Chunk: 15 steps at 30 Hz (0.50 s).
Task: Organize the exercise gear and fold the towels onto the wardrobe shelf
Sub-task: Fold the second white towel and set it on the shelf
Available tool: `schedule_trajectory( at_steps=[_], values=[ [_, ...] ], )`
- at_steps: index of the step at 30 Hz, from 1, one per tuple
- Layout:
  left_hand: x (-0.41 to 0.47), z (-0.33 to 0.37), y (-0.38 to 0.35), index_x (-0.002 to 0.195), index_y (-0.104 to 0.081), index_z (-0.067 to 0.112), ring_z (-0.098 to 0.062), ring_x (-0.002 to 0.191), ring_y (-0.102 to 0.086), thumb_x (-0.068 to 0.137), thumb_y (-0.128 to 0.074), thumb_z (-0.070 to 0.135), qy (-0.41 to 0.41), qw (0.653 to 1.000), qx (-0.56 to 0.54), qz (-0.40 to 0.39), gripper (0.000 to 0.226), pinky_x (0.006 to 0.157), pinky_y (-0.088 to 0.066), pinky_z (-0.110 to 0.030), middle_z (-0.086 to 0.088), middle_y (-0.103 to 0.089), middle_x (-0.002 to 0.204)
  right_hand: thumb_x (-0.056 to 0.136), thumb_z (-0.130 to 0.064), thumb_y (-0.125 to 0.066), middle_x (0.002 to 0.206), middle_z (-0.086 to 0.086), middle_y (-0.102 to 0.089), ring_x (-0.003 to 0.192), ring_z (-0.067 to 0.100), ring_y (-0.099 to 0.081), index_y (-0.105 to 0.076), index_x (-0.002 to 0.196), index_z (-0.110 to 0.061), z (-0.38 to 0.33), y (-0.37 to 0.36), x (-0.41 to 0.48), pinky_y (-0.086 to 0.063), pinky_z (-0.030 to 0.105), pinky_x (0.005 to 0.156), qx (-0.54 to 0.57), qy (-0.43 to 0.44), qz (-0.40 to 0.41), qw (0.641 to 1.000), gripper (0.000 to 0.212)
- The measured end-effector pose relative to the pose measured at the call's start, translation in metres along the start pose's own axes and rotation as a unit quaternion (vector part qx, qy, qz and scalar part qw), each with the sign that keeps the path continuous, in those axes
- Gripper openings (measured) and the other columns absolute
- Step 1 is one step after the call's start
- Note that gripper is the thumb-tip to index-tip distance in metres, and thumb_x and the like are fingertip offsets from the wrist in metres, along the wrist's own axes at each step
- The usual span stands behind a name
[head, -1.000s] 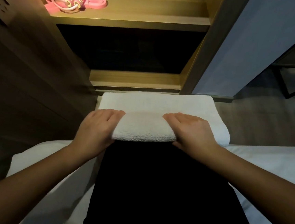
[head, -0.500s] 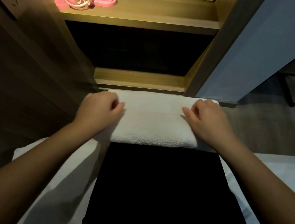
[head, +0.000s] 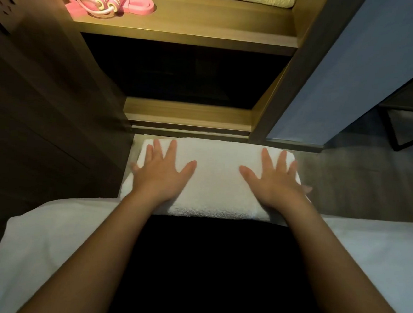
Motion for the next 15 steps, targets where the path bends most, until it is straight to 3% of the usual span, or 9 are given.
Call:
schedule_trajectory(
  at_steps=[2,4,6,8,9,11,13,15],
  values=[
    [0.007,-0.024,0.004,0.154,0.005,0.033,-0.036,0.149,-0.001,0.083,-0.028,0.081,0.069,0.992,-0.098,-0.022,0.092,0.114,-0.015,-0.063,-0.005,0.009,0.163,0.086,-0.077,-0.031,0.162,0.006,0.012,0.147,0.038,-0.007,0.009,0.153,-0.033,0.02,0.005,0.003,-0.017,0.06,0.115,0.137,-0.032,-0.006,0.99,0.09],
    [0.013,-0.048,-0.001,0.154,0.0,0.03,-0.044,0.142,-0.022,0.076,-0.041,0.084,0.153,0.959,-0.232,-0.059,0.103,0.11,-0.027,-0.062,-0.009,-0.012,0.162,0.089,-0.067,-0.045,0.158,0.011,-0.021,0.137,0.035,-0.033,-0.007,0.153,-0.026,0.038,0.01,0.007,-0.03,0.05,0.11,0.276,-0.045,0.0,0.96,0.085],
    [0.016,-0.064,-0.015,0.146,-0.032,0.017,-0.04,0.125,-0.049,0.073,-0.048,0.083,0.22,0.902,-0.352,-0.123,0.099,0.099,-0.042,-0.055,-0.014,-0.043,0.148,0.088,-0.069,-0.044,0.147,0.011,-0.041,0.122,0.03,-0.046,-0.028,0.147,-0.02,0.054,0.007,0.01,-0.037,0.045,0.099,0.324,-0.077,-0.022,0.943,0.079],
    [0.017,-0.069,-0.027,0.115,-0.058,0.018,-0.031,0.095,-0.067,0.077,-0.047,0.08,0.229,0.849,-0.433,-0.196,0.073,0.078,-0.051,-0.041,-0.011,-0.071,0.113,0.084,-0.077,-0.035,0.142,0.012,-0.047,0.107,0.026,-0.048,-0.042,0.139,-0.019,0.064,0.0,0.013,-0.038,0.043,0.09,0.312,-0.107,-0.071,0.941,0.08],
    [0.018,-0.073,-0.029,0.108,-0.06,0.02,-0.028,0.085,-0.07,0.079,-0.044,0.079,0.225,0.84,-0.442,-0.218,0.067,0.072,-0.05,-0.037,-0.008,-0.076,0.095,0.082,-0.08,-0.032,0.14,0.012,-0.049,0.103,0.025,-0.049,-0.045,0.135,-0.021,0.069,-0.003,0.015,-0.037,0.043,0.088,0.313,-0.119,-0.088,0.938,0.08],
    [0.022,-0.079,-0.031,0.108,-0.059,0.021,-0.027,0.079,-0.073,0.079,-0.041,0.08,0.215,0.836,-0.445,-0.239,0.068,0.068,-0.049,-0.036,-0.007,-0.076,0.084,0.078,-0.082,-0.032,0.132,0.009,-0.052,0.096,0.021,-0.053,-0.048,0.125,-0.027,0.072,-0.008,0.018,-0.039,0.043,0.087,0.34,-0.132,-0.111,0.924,0.074],
    [0.023,-0.08,-0.029,0.112,-0.059,0.02,-0.028,0.08,-0.074,0.079,-0.042,0.079,0.213,0.832,-0.451,-0.244,0.069,0.07,-0.048,-0.038,-0.008,-0.076,0.088,0.078,-0.083,-0.032,0.125,0.007,-0.054,0.093,0.022,-0.054,-0.047,0.121,-0.029,0.071,-0.011,0.018,-0.039,0.044,0.086,0.369,-0.138,-0.13,0.91,0.071],
    [0.023,-0.078,-0.027,0.117,-0.059,0.02,-0.028,0.093,-0.071,0.077,-0.045,0.08,0.219,0.829,-0.459,-0.233,0.073,0.079,-0.049,-0.041,-0.008,-0.074,0.104,0.079,-0.082,-0.032,0.122,0.007,-0.053,0.096,0.025,-0.053,-0.046,0.121,-0.028,0.072,-0.011,0.018,-0.039,0.045,0.087,0.383,-0.146,-0.143,0.901,0.07]
  ],
)
Point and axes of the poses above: each hand's wrist, its own x-axis towards the middle knuckle, its own y-axis out of the back of the hand, z = x × y, the point moved 8 cm from there along x, towards the middle knuckle
